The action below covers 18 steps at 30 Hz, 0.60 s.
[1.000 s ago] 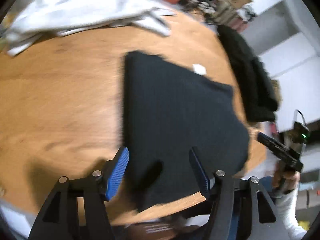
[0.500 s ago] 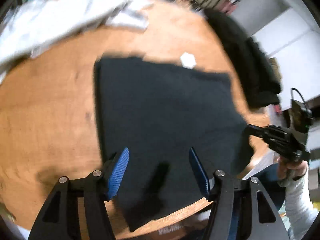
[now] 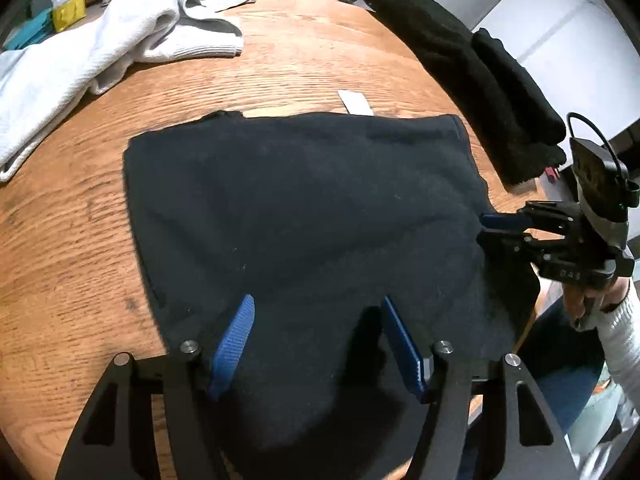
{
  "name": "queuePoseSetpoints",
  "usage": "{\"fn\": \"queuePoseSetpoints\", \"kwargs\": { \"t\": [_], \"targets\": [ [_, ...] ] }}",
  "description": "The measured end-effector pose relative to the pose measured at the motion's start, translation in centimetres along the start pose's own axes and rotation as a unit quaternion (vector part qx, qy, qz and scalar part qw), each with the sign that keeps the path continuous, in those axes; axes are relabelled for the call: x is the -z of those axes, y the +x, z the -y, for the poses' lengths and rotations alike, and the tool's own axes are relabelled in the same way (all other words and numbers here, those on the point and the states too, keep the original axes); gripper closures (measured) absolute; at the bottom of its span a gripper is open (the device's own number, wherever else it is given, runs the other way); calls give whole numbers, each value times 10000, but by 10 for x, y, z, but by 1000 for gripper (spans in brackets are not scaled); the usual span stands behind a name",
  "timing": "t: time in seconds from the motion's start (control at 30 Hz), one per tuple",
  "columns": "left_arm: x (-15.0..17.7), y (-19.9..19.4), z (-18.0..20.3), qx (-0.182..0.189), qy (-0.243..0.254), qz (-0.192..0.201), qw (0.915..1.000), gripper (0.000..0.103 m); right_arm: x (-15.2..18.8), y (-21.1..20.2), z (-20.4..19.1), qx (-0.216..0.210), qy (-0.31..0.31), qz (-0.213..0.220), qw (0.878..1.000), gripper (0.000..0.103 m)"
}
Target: Fold clothes
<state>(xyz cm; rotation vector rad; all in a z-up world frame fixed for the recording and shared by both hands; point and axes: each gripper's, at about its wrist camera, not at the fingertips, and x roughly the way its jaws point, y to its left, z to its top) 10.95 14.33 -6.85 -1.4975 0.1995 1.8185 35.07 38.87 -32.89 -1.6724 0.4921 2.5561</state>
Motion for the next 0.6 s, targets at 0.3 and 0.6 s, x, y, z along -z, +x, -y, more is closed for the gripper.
{"fn": "queuePoseSetpoints", "kwargs": {
  "t": [0.3,0.6],
  "targets": [
    [14,15,29,75,359,-457,9983,36,13,-7,-14,-270,61,136,9995,85],
    [2,23,17,168,541,-950,9939,33,-3,7,-10,-286,81,-154,9994,88]
  ]
}}
